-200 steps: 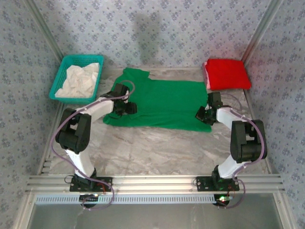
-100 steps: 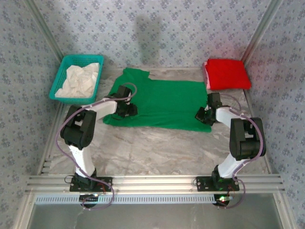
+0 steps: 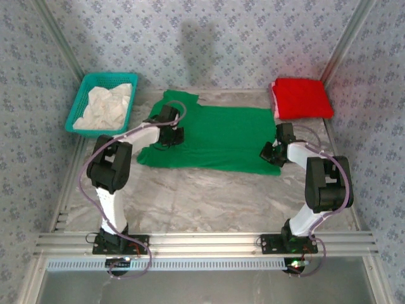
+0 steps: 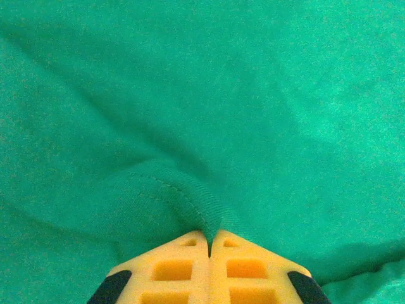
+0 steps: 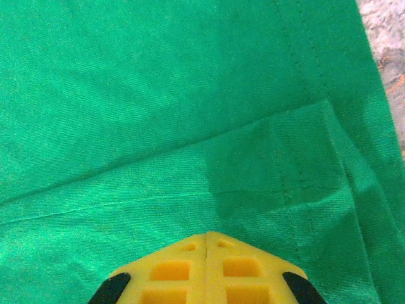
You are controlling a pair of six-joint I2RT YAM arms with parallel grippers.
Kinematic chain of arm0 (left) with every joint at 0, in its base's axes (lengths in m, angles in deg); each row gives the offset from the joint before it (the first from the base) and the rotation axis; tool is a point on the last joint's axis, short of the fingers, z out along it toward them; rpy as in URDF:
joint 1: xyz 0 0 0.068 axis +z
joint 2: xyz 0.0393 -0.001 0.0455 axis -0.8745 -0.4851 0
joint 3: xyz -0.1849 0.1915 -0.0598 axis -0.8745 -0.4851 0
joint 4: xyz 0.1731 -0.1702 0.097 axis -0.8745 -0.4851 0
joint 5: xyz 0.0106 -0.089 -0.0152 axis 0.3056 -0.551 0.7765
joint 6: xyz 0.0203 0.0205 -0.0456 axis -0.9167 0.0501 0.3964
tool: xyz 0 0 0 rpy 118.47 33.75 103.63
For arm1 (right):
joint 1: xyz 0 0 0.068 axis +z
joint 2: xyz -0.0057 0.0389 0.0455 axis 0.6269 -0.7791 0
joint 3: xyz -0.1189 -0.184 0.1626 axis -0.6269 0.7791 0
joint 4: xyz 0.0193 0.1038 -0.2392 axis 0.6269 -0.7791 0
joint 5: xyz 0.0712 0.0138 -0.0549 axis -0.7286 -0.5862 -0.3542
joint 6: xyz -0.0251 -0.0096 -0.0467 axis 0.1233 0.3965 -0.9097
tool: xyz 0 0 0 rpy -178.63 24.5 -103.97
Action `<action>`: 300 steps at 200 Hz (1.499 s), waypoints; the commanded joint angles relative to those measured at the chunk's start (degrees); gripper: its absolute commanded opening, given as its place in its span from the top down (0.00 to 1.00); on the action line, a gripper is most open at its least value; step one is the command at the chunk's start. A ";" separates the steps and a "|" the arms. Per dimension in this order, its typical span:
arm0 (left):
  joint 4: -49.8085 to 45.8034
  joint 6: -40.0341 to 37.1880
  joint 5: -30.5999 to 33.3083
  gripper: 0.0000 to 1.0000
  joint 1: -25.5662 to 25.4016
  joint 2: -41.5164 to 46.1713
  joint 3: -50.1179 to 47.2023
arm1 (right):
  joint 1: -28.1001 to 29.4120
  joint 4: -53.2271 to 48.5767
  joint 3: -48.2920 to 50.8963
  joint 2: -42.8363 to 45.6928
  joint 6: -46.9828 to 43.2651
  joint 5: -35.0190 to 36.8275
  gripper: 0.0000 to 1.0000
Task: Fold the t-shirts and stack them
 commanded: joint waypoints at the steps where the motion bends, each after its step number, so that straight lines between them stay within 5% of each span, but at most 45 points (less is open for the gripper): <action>1: -4.88 -2.23 1.44 0.97 -0.49 -3.65 7.78 | -0.29 0.25 0.69 0.48 0.74 -0.46 1.00; 19: -7.01 -3.22 0.84 0.92 -0.64 -7.53 14.07 | -0.34 0.38 0.84 0.48 0.77 -0.71 1.00; 37: -10.32 -4.77 1.04 0.65 -1.14 -11.52 21.43 | -0.46 0.31 0.96 0.48 0.83 -0.96 1.00; 58: -11.27 -6.26 2.59 0.63 -2.13 -11.26 24.90 | -0.44 -0.18 0.97 0.74 0.68 -1.06 1.00; 109: -2.41 -4.73 8.99 0.43 -0.84 8.21 5.50 | -0.30 -3.38 -0.20 3.00 -1.24 0.57 1.00; 137: 1.11 -2.73 6.67 0.48 0.46 16.36 -6.05 | -0.15 -4.25 -0.82 4.06 -1.84 1.01 1.00; 167: 3.09 -2.35 1.22 0.52 0.44 14.57 -8.99 | 0.93 -4.71 -2.14 3.01 -2.36 0.82 0.99; 227: 4.45 -1.80 -1.45 0.46 -3.99 -3.61 5.80 | 1.30 -3.33 -1.39 2.63 -1.17 -0.09 0.98; 253: 1.42 -1.98 -1.36 0.60 -4.08 -11.43 16.72 | 1.29 -3.84 -0.80 3.94 -1.31 0.15 0.98; 300: -0.48 -2.04 -1.28 0.59 -3.79 -14.42 28.43 | 0.77 -4.06 0.48 5.40 -1.46 0.79 0.97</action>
